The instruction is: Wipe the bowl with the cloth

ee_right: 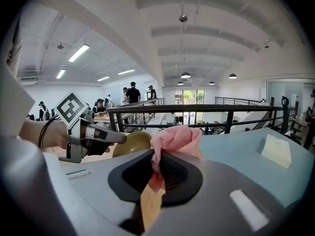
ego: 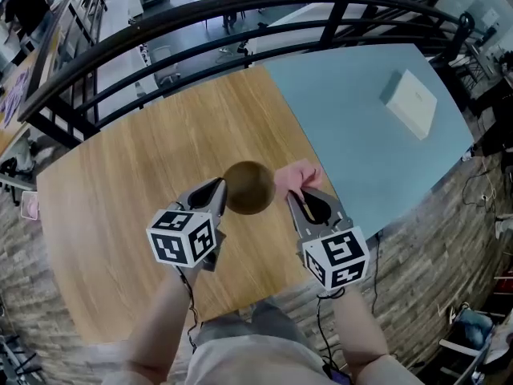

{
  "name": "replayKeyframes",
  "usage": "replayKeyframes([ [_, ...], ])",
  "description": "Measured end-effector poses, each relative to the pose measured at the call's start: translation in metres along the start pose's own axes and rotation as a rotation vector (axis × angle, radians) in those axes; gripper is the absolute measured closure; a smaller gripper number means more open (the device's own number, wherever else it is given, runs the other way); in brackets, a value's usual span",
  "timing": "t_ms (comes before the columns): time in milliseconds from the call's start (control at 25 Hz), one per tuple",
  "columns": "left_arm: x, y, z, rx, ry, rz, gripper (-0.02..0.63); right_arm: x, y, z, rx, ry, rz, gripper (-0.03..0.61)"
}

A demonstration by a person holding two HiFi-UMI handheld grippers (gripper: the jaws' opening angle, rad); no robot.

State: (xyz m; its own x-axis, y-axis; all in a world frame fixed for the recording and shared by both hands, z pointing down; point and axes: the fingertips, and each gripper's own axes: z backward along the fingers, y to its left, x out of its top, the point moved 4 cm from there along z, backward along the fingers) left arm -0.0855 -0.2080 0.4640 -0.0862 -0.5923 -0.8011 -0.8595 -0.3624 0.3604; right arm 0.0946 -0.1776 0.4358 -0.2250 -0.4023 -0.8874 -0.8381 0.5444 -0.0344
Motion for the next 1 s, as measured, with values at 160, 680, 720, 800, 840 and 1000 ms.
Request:
replayKeyframes([
  [160, -0.004, 0.018, -0.025, 0.012, 0.023, 0.035, 0.606, -0.011, -0.007, -0.011, 0.002, 0.028, -0.014, 0.548],
  [680, -0.050, 0.074, -0.088, 0.071, 0.094, 0.226, 0.604, -0.055, -0.008, -0.038, 0.040, 0.117, -0.029, 0.548],
  [720, -0.054, 0.076, -0.090, 0.071, 0.102, 0.236, 0.603, -0.058, -0.007, -0.039, 0.043, 0.124, -0.028, 0.548],
  [800, -0.061, 0.078, -0.096, 0.071, 0.118, 0.240, 0.603, -0.064, -0.006, -0.040, 0.049, 0.136, -0.034, 0.548],
  [840, -0.066, 0.078, -0.099, 0.070, 0.127, 0.241, 0.604, -0.067, -0.005, -0.041, 0.051, 0.140, -0.038, 0.548],
  [1000, -0.085, 0.083, -0.107, 0.074, 0.149, 0.271, 0.603, -0.083, 0.000, -0.043, 0.058, 0.155, -0.058, 0.548],
])
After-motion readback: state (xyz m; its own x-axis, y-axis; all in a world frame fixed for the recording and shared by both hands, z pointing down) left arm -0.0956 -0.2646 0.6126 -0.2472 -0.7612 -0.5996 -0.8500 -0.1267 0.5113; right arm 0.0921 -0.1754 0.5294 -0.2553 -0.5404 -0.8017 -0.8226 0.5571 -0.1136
